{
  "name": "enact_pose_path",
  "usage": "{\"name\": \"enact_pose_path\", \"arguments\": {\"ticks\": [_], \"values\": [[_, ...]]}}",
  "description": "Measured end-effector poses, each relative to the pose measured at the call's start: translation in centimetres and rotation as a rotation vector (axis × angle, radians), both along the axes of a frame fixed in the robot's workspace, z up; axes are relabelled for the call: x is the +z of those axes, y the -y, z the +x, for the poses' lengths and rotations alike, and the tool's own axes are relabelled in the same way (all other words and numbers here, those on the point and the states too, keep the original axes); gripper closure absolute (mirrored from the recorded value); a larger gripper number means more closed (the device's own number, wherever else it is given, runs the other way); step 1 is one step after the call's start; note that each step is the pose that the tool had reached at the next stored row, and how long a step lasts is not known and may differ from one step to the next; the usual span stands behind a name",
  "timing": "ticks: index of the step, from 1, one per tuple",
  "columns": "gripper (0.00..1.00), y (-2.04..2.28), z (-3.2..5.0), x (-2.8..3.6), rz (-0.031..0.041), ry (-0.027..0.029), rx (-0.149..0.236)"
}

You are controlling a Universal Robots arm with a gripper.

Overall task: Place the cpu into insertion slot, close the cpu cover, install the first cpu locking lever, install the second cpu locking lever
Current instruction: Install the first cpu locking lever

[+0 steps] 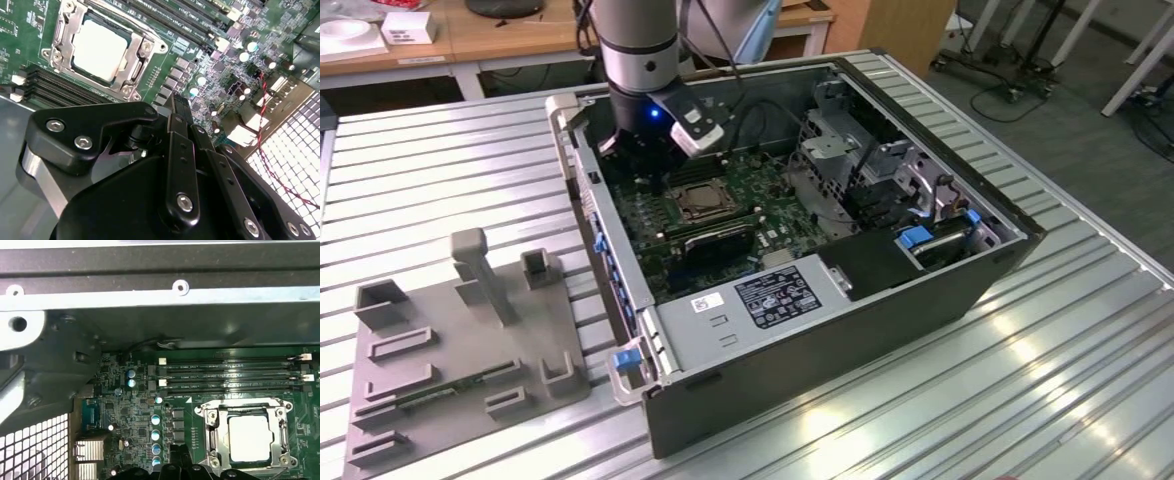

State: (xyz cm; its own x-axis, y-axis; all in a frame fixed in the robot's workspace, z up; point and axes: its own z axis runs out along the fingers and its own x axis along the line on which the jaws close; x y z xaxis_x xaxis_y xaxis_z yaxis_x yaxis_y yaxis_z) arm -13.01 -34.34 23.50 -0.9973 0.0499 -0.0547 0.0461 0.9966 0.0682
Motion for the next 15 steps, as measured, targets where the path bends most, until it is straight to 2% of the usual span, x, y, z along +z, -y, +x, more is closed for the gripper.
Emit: {"name": "enact_pose_path", "arguments": {"ticks": [2, 4, 5, 8, 12, 13, 15], "values": [[0.89, -0.02, -0.01, -0.02, 0.0167, 0.0049, 0.000], [0.89, -0.02, -0.02, -0.02, 0.0352, 0.0132, 0.000], [0.89, -0.02, -0.03, -0.01, 0.0395, 0.0170, 0.000], [0.89, -0.02, -0.02, 0.05, 0.0463, 0.0285, 0.000], [0.89, -0.03, -0.02, 0.33, 0.0483, 0.0400, 0.000], [0.89, -0.02, -0.02, 0.38, 0.0483, 0.0422, 0.000], [0.89, -0.03, -0.02, 0.38, 0.0485, 0.0428, 0.001]]}}
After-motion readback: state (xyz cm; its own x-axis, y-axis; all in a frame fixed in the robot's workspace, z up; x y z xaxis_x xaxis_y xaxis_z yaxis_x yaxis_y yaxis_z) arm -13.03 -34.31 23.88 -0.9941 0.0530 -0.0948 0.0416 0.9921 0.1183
